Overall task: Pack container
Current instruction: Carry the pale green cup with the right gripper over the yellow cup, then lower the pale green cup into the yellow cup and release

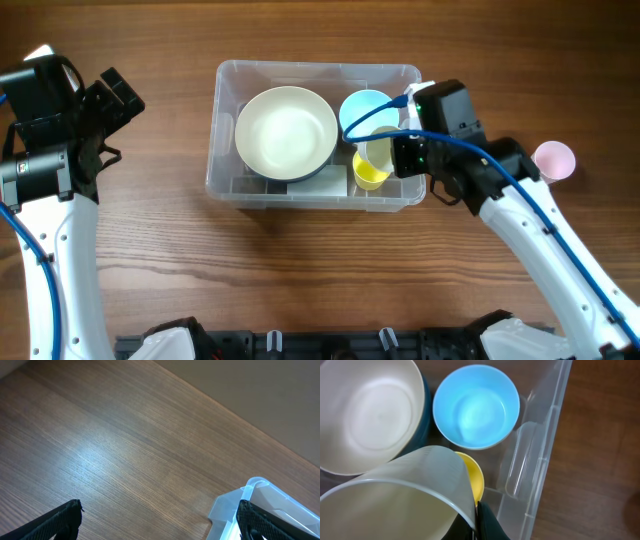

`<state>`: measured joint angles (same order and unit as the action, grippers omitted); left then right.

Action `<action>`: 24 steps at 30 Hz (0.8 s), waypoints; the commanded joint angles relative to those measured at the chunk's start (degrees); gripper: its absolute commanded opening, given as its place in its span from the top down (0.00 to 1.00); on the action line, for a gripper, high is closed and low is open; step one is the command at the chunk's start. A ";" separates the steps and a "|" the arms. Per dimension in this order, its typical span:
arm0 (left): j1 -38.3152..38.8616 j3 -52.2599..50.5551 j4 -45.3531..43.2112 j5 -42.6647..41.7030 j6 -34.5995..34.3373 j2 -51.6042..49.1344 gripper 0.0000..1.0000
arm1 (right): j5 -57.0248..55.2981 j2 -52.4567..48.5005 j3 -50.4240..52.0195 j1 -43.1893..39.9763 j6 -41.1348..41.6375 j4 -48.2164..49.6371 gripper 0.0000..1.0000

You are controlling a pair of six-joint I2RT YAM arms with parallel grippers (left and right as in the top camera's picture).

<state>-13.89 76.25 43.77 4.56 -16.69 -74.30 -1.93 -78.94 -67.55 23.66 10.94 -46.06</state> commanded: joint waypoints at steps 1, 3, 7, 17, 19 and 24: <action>-0.26 0.63 0.07 -0.66 -0.50 0.26 0.00 | 0.70 -2.38 -0.70 0.33 2.78 -0.11 0.96; -0.26 0.63 0.07 -0.66 -0.50 0.26 0.00 | 0.72 -3.13 -1.18 0.33 2.75 -0.20 0.96; -0.26 0.63 0.07 -0.66 -0.50 0.26 0.00 | 0.70 -4.13 -1.90 0.33 2.67 -0.26 0.96; -0.26 0.63 0.07 -0.66 -0.50 0.26 0.00 | 0.72 -8.74 -1.88 0.33 2.73 0.22 0.96; -0.26 0.63 0.07 -0.66 -0.50 0.26 0.00 | 0.72 -9.51 -1.88 0.33 2.71 0.44 0.96; -0.26 0.63 0.07 -0.66 -0.50 0.26 0.00 | 0.74 -9.73 -1.90 0.33 2.69 1.31 0.67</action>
<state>-13.89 76.25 43.77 4.56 -16.69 -74.30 -1.78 -88.29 -67.96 23.66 12.91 -45.58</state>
